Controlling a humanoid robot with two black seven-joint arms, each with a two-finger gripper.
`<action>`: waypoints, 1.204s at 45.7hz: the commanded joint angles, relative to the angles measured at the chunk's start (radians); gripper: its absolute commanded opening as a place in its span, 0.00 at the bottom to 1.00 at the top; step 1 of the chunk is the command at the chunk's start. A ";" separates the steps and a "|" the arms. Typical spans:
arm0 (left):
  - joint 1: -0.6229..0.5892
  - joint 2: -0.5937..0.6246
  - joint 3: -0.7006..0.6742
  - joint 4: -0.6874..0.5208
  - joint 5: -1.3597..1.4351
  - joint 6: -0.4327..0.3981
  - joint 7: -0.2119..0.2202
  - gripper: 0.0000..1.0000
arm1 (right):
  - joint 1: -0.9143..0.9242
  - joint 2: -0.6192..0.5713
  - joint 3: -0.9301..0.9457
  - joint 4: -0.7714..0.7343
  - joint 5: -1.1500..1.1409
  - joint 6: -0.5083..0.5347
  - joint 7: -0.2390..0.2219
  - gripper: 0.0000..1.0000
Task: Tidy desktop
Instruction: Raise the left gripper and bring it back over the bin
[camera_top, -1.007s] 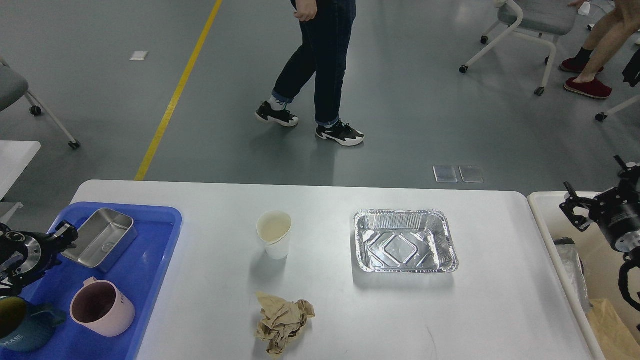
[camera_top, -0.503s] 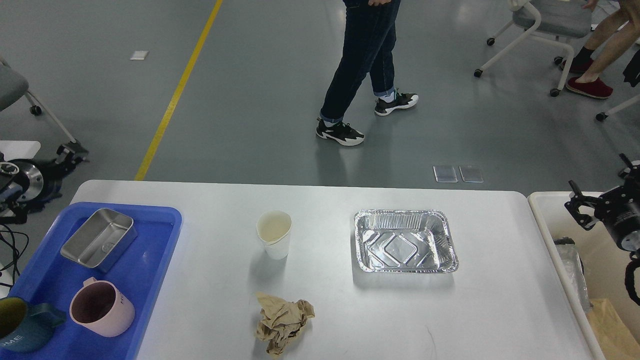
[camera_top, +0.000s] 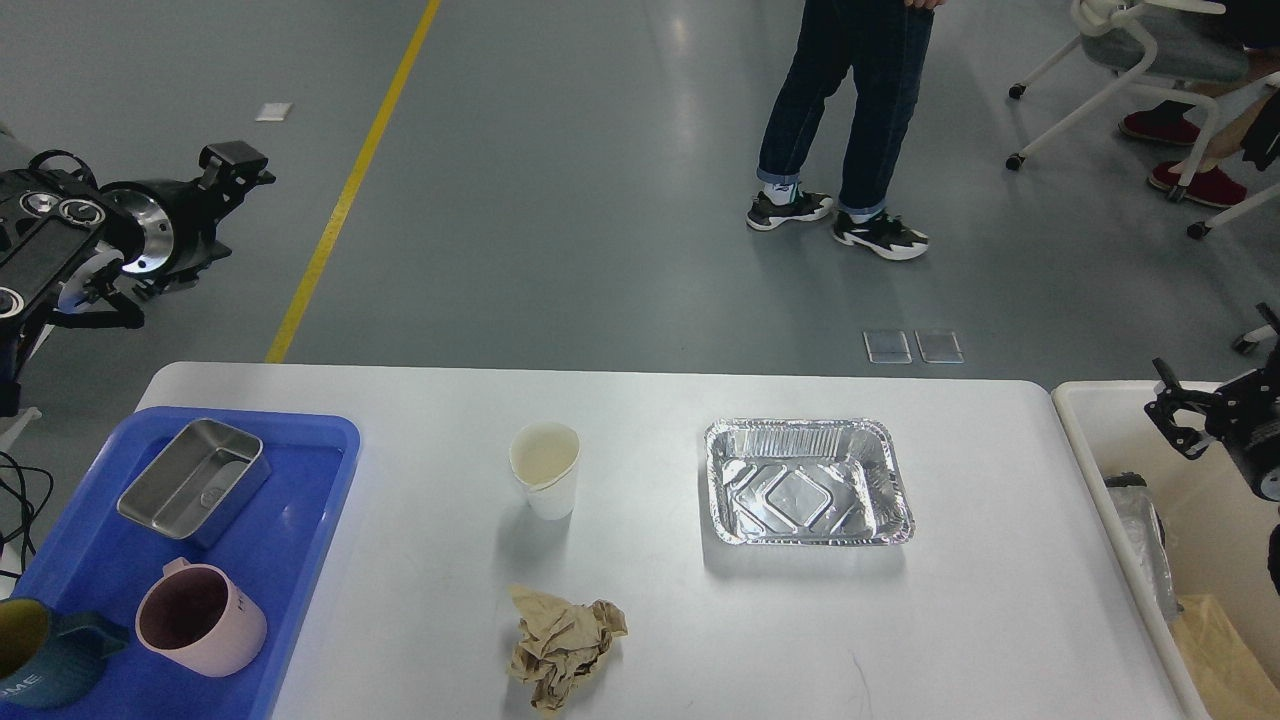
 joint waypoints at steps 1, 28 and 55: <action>0.002 -0.047 -0.069 0.009 -0.165 0.014 -0.224 0.97 | -0.003 0.002 0.000 0.013 0.000 0.000 0.001 1.00; 0.380 -0.257 -0.523 0.027 -0.745 -0.036 -0.362 0.97 | -0.003 0.012 0.002 0.015 -0.004 0.003 0.001 1.00; 0.476 -0.369 -0.616 0.039 -0.834 -0.062 -0.370 0.97 | 0.028 0.046 0.051 0.013 0.040 0.003 0.005 1.00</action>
